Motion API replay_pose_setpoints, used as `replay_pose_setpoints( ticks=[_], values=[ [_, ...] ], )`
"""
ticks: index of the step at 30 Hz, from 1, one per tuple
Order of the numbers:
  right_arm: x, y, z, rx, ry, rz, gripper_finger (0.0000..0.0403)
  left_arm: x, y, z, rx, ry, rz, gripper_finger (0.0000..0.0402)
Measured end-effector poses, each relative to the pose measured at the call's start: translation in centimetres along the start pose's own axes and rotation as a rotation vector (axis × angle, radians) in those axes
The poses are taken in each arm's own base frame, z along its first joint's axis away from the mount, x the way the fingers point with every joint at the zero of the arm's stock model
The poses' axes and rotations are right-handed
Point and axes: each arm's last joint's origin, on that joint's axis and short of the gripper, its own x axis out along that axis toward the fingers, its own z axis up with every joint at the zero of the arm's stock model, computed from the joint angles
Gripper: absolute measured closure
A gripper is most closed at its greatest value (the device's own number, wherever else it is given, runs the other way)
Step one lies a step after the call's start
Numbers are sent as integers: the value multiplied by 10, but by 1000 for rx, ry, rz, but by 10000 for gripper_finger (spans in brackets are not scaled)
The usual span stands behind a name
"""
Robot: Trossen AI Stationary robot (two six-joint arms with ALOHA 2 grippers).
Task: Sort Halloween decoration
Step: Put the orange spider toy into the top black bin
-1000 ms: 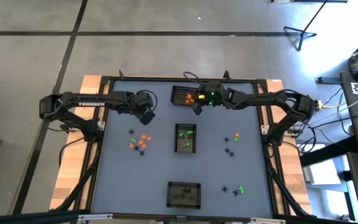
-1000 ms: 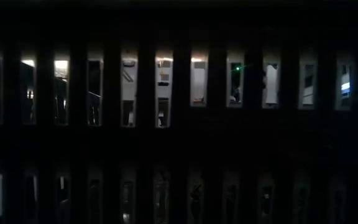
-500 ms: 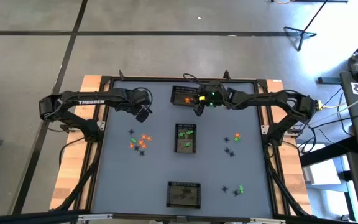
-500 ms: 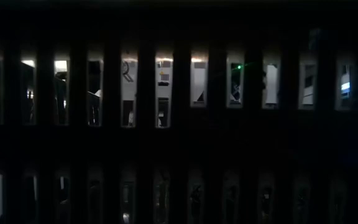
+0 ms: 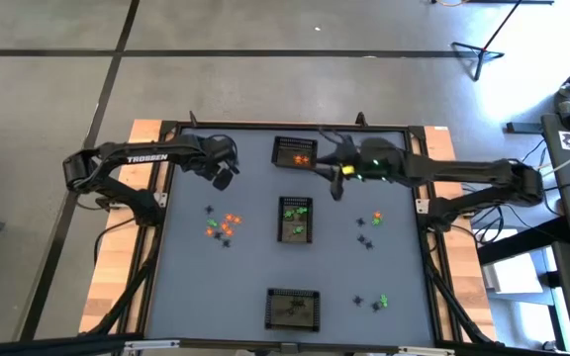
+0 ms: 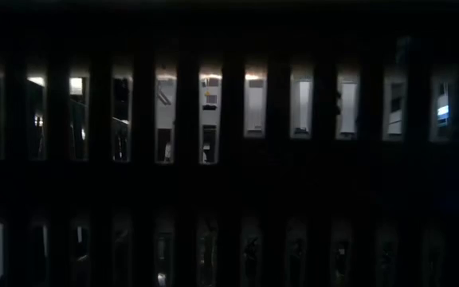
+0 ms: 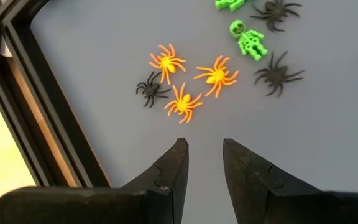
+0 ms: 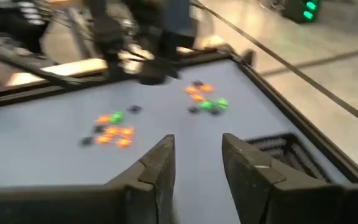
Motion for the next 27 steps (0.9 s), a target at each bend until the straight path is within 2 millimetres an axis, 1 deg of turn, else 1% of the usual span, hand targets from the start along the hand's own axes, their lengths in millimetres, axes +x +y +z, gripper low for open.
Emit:
replay_pose_setpoints(
  ticks=[2, 5, 9, 15, 21, 27],
  values=[
    [-11, 14, -1, -17, -22, 21, 274, 3, 1, 2, 3, 4, 6, 309],
    [-21, 30, -9, -40, -29, 6, 274, 7, 0, 4, 31, 15, 12, 306],
    [-27, 43, -25, -64, -14, -34, 274, 14, -5, 6, 67, 21, 14, 285],
    [-28, 55, -41, -59, 24, -23, 274, 27, -8, 12, 82, 45, 22, 256],
    [-30, 63, -49, -58, 39, 10, 274, 40, -2, 17, 52, 91, 45, 256],
    [-32, 70, -52, -61, 38, -9, 274, 50, 0, 19, 32, 135, 28, 256]
  ],
)
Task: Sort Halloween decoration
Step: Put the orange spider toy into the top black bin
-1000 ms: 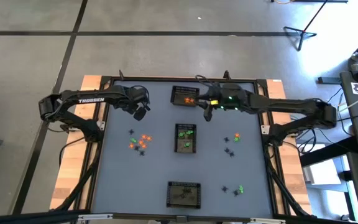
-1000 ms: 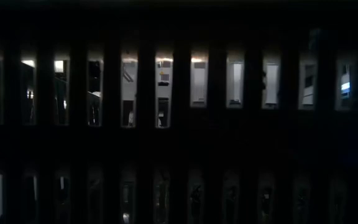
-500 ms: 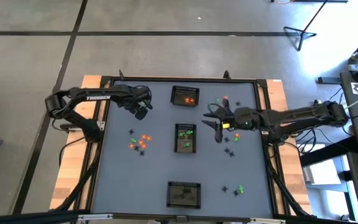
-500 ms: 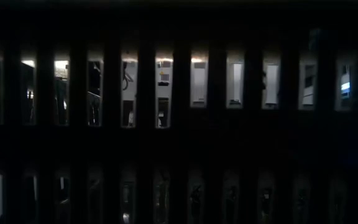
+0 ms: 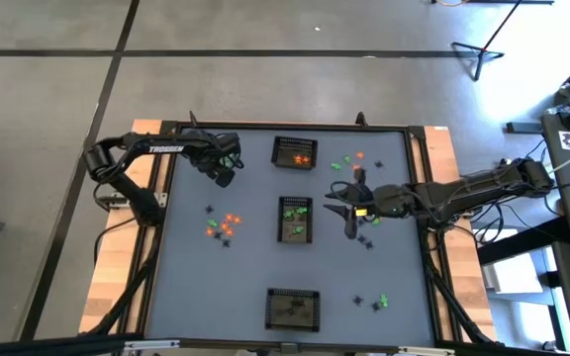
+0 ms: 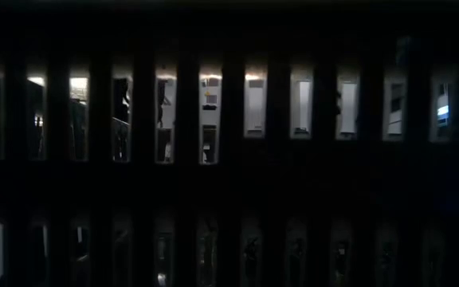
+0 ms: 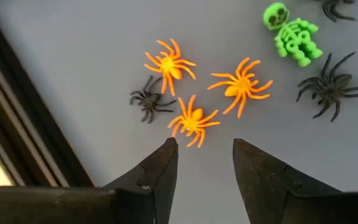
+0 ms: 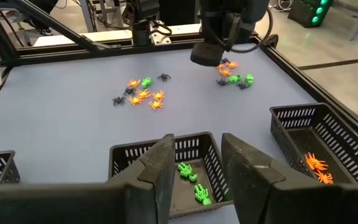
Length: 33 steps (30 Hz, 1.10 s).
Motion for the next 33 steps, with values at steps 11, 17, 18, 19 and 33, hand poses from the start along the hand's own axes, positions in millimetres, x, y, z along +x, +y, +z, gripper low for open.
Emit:
replay_pose_setpoints(
  ticks=[11, 17, 18, 19, 33],
  values=[
    [-1, 4, -1, -7, -3, -1, 274, 22, -9, 5, 17, 57, 19, 256],
    [-1, 4, -1, -5, -3, 0, 274, 30, -11, 7, 17, 82, 30, 256],
    [-1, 4, -1, -5, -3, 0, 274, 30, -11, 7, 19, 81, 30, 256],
    [-1, 4, -1, -5, -3, 0, 274, 30, -11, 7, 26, 81, 29, 256],
    [-1, 4, 0, 5, -4, 0, 274, 31, -13, 7, 61, 86, -14, 359]
  ],
)
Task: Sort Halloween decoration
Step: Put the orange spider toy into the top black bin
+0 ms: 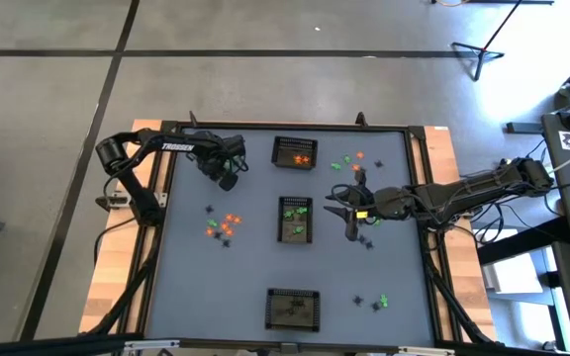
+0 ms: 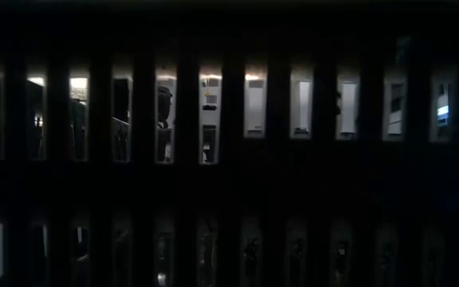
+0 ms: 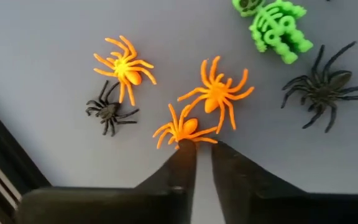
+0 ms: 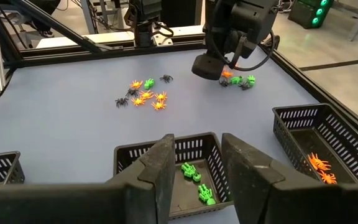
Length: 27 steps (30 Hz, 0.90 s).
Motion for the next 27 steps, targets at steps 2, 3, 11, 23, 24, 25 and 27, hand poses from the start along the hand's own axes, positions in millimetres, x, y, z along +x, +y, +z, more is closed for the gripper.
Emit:
replay_pose_setpoints(
  ticks=[2, 3, 11, 23, 24, 25, 27],
  values=[
    [0, 0, 0, 0, 0, 0, 274, 0, 0, 0, 16, -1, -1, 384],
    [0, 0, 0, 0, 0, 0, 274, 0, 0, 0, 23, -1, -1, 392],
    [0, 0, -2, 12, 20, -3, 274, -10, 5, -10, 56, 29, 25, 401],
    [8, 2, -7, 17, 44, -9, 274, -59, 8, -27, 18, -155, -90, 401],
    [8, 2, -7, 17, 45, -10, 274, -60, 8, -29, 10, -150, -93, 401],
    [8, 2, -7, 18, 45, -10, 274, -60, 8, -30, 4, -140, -92, 401],
    [8, 1, -7, 22, 43, -10, 274, -60, 8, -30, -7, -132, -89, 401]
  ],
)
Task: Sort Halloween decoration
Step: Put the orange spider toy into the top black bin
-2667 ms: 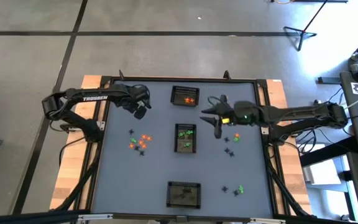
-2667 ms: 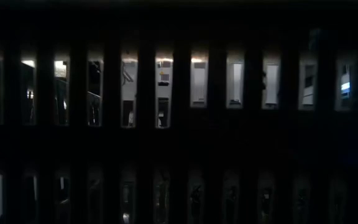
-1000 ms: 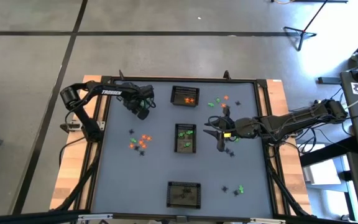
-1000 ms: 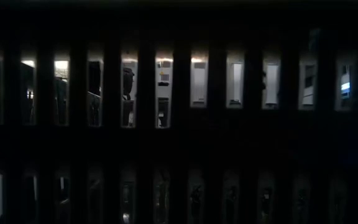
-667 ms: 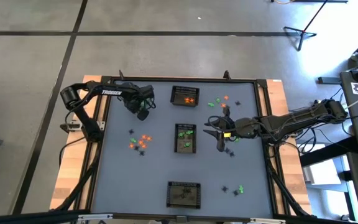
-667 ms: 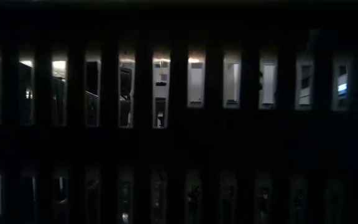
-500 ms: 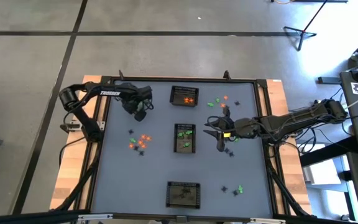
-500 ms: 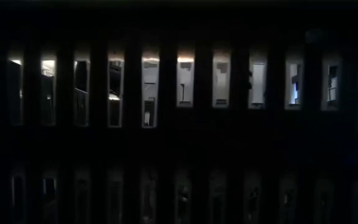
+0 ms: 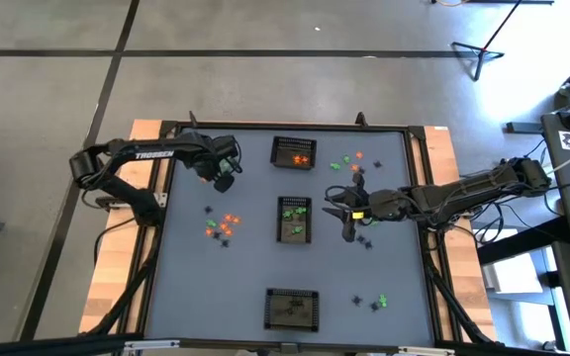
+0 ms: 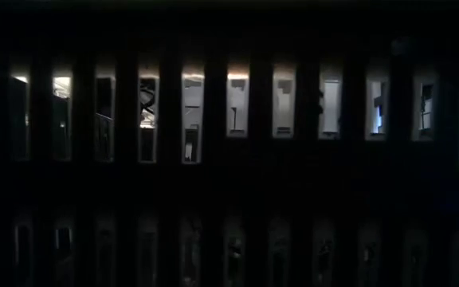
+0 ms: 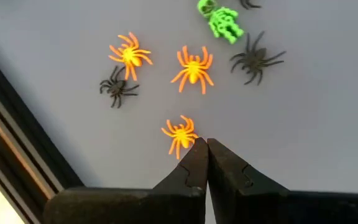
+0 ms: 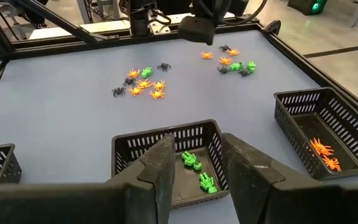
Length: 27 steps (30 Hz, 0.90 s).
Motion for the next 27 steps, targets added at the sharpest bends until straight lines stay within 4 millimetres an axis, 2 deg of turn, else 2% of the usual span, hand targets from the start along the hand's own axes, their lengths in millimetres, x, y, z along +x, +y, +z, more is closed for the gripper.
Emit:
replay_pose_setpoints(
  ticks=[4, 9, 15, 21, 27],
  values=[
    [0, 0, 0, 4, -4, 1, 274, 5, 0, 1, -2, 21, 7, 386],
    [0, 0, 0, 4, -4, 1, 274, 16, -1, 2, 11, 56, 17, 331],
    [1, 0, 0, 2, 2, 0, 274, 39, 3, -4, -12, 78, 25, 278],
    [2, 1, -1, 0, 5, -1, 274, 56, 9, -13, -73, 64, 7, 272],
    [2, 1, -1, 0, 5, -1, 274, 58, 10, -14, -82, 64, 2, 291]
  ],
)
